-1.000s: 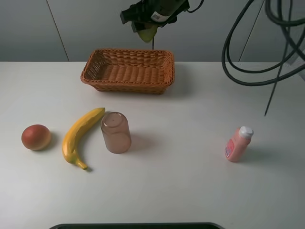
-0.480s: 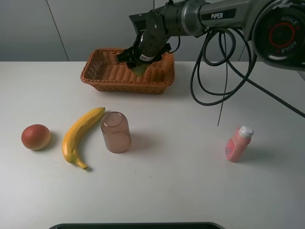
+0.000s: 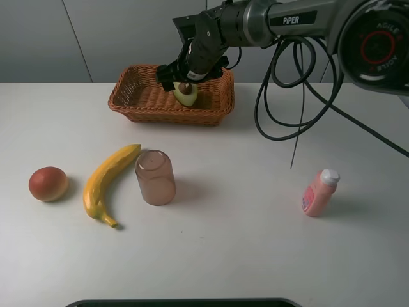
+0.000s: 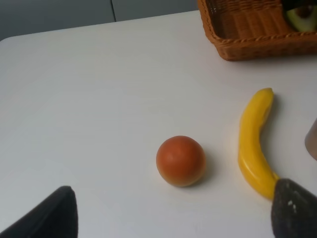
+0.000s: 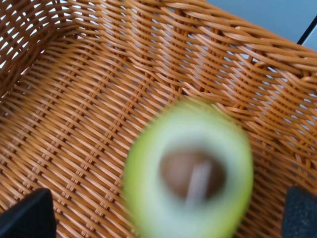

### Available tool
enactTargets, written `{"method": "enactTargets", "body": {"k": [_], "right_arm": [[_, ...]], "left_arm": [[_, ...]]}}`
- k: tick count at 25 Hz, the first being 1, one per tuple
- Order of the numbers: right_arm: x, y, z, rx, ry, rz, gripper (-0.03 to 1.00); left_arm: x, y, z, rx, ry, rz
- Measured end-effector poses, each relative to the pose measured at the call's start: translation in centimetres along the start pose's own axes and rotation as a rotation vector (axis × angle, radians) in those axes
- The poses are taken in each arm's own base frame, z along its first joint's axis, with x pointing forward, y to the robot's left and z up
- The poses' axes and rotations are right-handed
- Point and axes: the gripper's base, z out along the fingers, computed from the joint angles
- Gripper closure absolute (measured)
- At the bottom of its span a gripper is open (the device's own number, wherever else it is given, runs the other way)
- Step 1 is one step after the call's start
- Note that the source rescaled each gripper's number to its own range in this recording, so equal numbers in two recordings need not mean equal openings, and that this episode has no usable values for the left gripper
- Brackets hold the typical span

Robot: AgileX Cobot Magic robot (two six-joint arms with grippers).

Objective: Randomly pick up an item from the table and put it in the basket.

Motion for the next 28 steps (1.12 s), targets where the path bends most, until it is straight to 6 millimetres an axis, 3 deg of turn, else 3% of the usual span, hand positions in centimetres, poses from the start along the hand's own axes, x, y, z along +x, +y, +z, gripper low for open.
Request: {"method": "enactTargets", "body": {"k": [6,10,14,20,28], "right_arm": [[-0.1,0.0,-0.1,0.000,0.000,-0.005,-0.03],[-0.9,0.0,-1.9,0.003,-0.007,-0.041,-0.03],[-3.3,-0.4,-6.4,0.006,-0.074,-0.065,-0.03],[-6.1,-4.2,-15.3,0.060,-0.133,-0.066,-0.03],[-5.9,-9.6,-27.3,0.162,-0.105,-0.092,-0.03]], "left_arm": [[0.0,0.0,0.0,0.000,0.000,0.000],[0.0,0.0,0.0,0.000,0.000,0.000],[0.0,0.0,0.0,0.000,0.000,-0.007],[0.0,0.0,0.0,0.000,0.000,-0.007],[0.0,0.0,0.0,0.000,0.000,0.000]]}}
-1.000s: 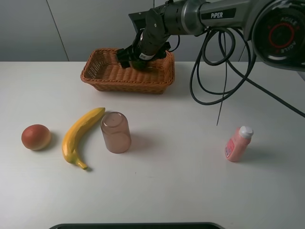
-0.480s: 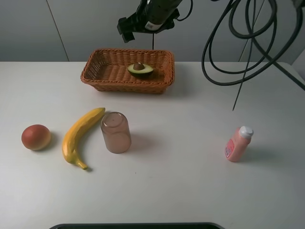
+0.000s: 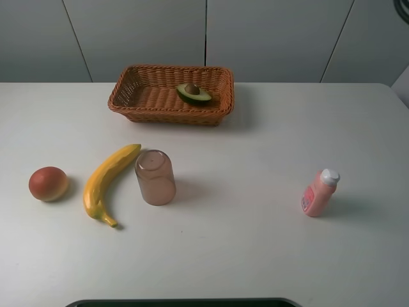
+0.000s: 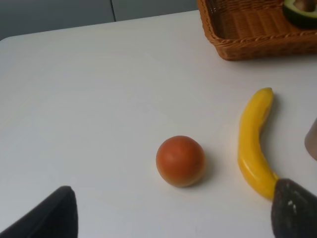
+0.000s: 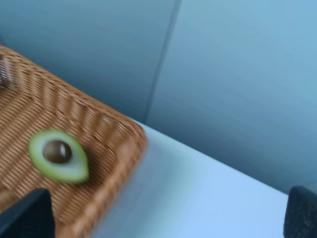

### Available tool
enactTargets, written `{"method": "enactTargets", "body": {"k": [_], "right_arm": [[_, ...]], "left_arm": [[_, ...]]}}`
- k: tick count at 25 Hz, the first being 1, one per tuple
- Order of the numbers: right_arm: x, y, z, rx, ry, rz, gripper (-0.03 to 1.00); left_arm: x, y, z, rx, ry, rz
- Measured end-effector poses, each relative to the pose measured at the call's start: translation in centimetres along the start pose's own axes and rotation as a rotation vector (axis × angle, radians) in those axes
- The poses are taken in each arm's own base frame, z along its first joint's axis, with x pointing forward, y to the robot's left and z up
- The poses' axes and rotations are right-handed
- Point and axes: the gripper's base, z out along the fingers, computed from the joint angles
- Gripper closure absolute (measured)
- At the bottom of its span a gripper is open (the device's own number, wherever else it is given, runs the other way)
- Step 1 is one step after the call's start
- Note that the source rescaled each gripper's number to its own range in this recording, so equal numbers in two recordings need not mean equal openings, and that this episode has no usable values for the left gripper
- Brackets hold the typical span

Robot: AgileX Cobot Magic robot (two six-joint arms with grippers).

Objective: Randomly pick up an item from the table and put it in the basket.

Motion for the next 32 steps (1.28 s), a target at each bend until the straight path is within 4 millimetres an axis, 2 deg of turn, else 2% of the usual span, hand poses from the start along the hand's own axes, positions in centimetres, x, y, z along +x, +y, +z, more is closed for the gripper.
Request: {"method": "enactTargets", "body": {"k": [5,10,16,20,24,28,32], "right_arm": [[1.3,-3.7,-6.8,0.071,0.014,0.037,-0.03],[3.1,-6.1,-13.5,0.176,-0.020,0.066,-0.03],[7.4,-7.9,-20.1,0.306,-0.057,0.132,-0.03],[11.2,-7.5,-23.3,0.369,-0.062,0.177,-0.03],[15.0,-5.3,-25.9,0.386,-0.095,0.184,-0.03],[19.0,-2.9,-27.2,0.374,-0.122,0.192,-0.03],[22.8,-0.9,-27.2,0.354,-0.132,0.217,-0.03]], "left_arm": [[0.0,0.0,0.0,0.000,0.000,0.000],[0.0,0.0,0.0,0.000,0.000,0.000],[0.0,0.0,0.0,0.000,0.000,0.000],[0.0,0.0,0.0,0.000,0.000,0.000],[0.0,0.0,0.0,0.000,0.000,0.000],[0.0,0.0,0.0,0.000,0.000,0.000],[0.0,0.0,0.0,0.000,0.000,-0.007]]}}
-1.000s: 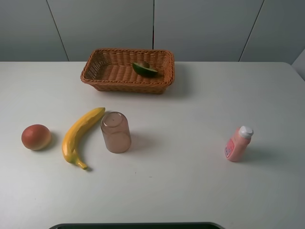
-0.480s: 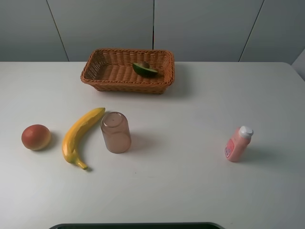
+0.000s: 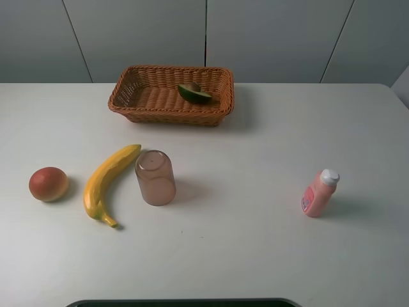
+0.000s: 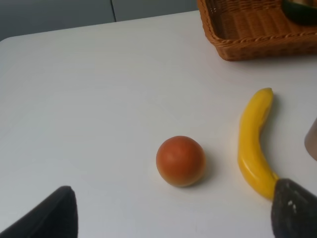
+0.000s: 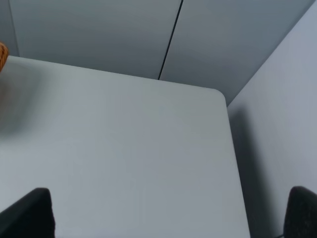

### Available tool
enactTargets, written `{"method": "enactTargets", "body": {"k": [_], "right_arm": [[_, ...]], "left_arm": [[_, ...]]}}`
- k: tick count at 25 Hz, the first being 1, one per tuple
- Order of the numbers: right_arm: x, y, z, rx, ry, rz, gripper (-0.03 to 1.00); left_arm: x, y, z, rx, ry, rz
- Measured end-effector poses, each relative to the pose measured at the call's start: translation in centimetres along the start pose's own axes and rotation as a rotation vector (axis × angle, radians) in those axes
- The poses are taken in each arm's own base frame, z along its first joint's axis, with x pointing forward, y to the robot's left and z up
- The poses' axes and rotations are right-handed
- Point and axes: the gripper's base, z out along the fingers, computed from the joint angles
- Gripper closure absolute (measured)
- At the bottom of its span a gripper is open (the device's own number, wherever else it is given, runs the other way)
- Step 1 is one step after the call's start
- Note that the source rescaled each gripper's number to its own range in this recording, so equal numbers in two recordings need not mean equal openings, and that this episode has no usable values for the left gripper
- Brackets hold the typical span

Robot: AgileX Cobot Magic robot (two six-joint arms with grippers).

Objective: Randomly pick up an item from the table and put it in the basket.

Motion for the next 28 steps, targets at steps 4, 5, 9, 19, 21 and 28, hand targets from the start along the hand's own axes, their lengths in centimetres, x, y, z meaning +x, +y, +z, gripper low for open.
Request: {"method": "enactTargets", "body": {"k": [4,5,9,19,21,28], "right_arm": [[4.3,1.2,-0.6,-0.028,-0.010,0.034,-0.03],[5.4,1.4,-0.8,-0.027,-0.018,0.044,-0.03],[10.0,2.5,-0.7,-0.040,-0.038,0.082,-0.03],[16.4,4.4,1.8,-0.074,-0.021,0.118,-0.03],[16.4,4.5,2.2,-0.072,-0.035,0.123,-0.03],[16.2,4.5,2.9,-0.064,-0.085,0.158,-0.03]], "left_arm": [[0.0,0.0,0.0,0.000,0.000,0.000],[0.0,0.0,0.0,0.000,0.000,0.000],[0.0,0.0,0.0,0.000,0.000,0.000],[0.0,0.0,0.0,0.000,0.000,0.007],[0.0,0.0,0.0,0.000,0.000,0.007],[0.0,0.0,0.0,0.000,0.000,0.007]]}}
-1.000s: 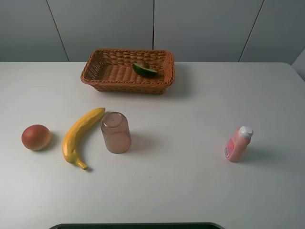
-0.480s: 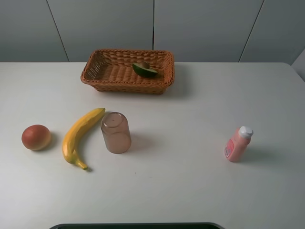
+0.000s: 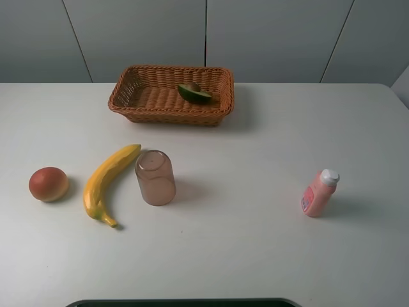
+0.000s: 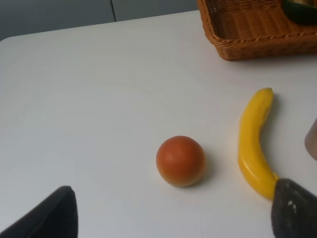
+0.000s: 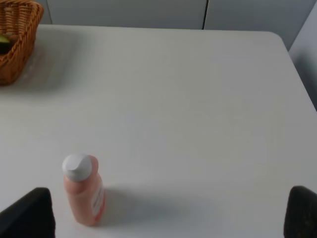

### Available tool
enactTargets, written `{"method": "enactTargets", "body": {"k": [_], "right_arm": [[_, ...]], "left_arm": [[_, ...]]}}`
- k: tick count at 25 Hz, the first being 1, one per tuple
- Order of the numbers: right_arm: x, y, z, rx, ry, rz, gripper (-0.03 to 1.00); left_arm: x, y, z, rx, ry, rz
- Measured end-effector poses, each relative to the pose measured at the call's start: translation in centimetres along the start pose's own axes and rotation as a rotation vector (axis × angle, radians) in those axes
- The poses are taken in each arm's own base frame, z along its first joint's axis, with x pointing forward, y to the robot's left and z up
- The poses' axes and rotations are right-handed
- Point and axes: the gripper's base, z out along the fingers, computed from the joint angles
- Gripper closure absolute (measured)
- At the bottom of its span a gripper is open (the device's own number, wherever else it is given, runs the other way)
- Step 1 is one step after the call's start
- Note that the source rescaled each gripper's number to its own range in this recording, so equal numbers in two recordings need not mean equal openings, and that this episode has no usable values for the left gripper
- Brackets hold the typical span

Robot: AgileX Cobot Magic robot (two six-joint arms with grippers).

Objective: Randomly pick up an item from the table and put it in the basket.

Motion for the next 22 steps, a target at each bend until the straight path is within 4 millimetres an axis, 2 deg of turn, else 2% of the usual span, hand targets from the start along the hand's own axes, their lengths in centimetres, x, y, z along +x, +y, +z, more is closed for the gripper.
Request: {"method": "enactTargets", "body": {"k": [22], "right_arm": [[0.04,-0.01,0.03,0.002,-0.006,0.003,-0.03]], "left_arm": [[0.00,0.00,0.00,0.000,0.000,-0.007]]}}
